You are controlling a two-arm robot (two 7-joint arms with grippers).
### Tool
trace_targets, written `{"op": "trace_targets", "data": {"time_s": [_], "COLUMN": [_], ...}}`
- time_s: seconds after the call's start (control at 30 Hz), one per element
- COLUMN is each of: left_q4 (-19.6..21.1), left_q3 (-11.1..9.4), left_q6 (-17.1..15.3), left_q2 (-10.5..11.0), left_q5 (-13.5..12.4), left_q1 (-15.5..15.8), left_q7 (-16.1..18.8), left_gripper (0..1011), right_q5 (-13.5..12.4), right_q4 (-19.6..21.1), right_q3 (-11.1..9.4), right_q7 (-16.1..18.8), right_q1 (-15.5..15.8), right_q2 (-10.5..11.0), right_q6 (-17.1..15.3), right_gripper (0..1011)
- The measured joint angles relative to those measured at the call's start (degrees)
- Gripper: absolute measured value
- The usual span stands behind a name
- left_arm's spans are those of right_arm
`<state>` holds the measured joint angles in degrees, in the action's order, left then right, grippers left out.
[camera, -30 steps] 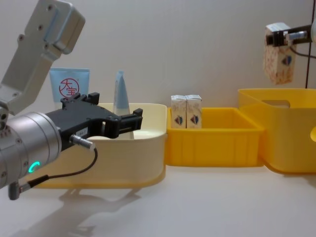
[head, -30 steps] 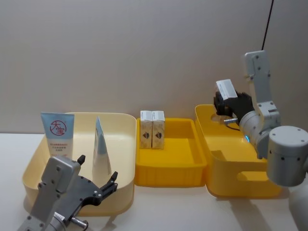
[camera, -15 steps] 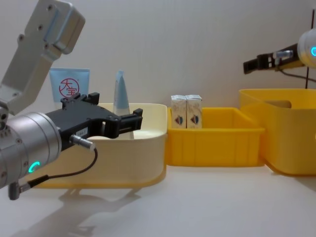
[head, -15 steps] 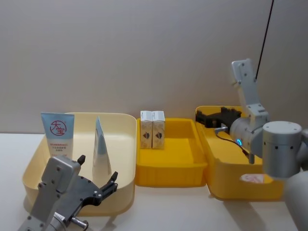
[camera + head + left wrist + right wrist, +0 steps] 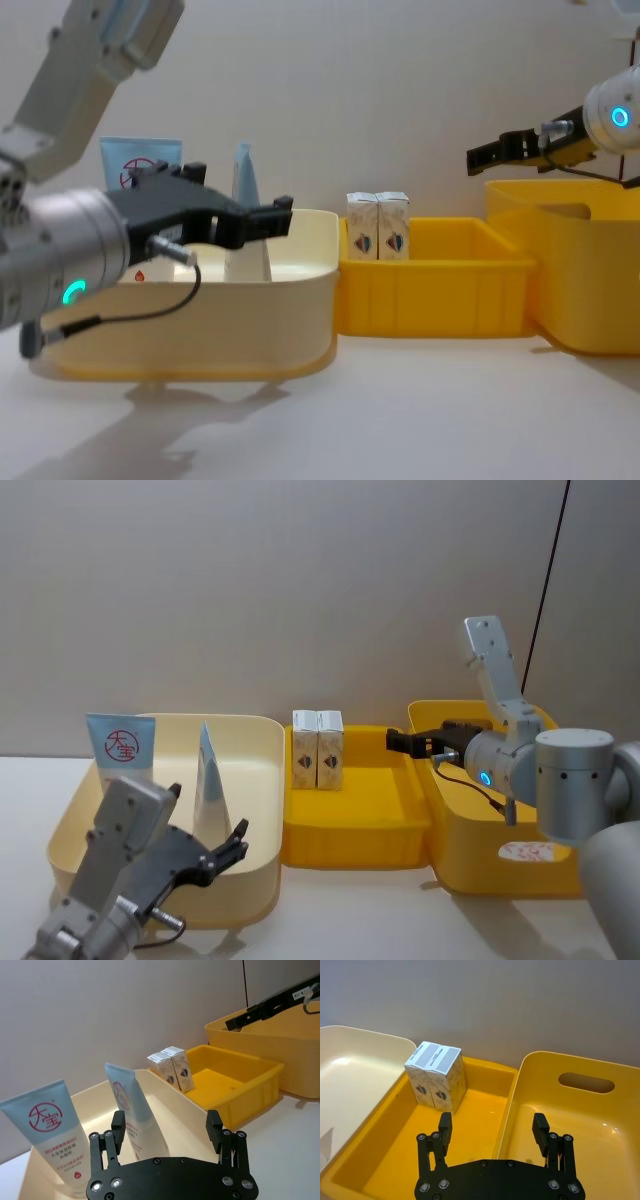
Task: Bimanual collaborative sorting of washing and personal care products
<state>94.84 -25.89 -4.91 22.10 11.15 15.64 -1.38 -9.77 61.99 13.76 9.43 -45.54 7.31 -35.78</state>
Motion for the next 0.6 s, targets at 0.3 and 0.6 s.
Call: {"op": "trace_targets", "data": {"time_s": [0.3, 0.6], "left_q4": [0.50, -1.50], "left_q3": [-0.70, -1.66], "left_q6": [-6.12, -10.27], "left_q2": [-0.38, -1.40], "left_q5": [-0.28, -0.21], "left_q1": [4.21, 7.68], "left_q7": [-2.31, -4.82], "left_gripper": [1004, 1003], "right_q5": [-0.30, -0.47], "right_q4": [-1.29, -1.82], "right_q3": [0.07, 0.12], "right_q7": [0.91, 1.37], "right_q1": [-0.66, -0.98], "right_q2": [-0.21, -0.31], "right_q6": [-0.80, -1.20], "right_gripper": [1001, 1001]}}
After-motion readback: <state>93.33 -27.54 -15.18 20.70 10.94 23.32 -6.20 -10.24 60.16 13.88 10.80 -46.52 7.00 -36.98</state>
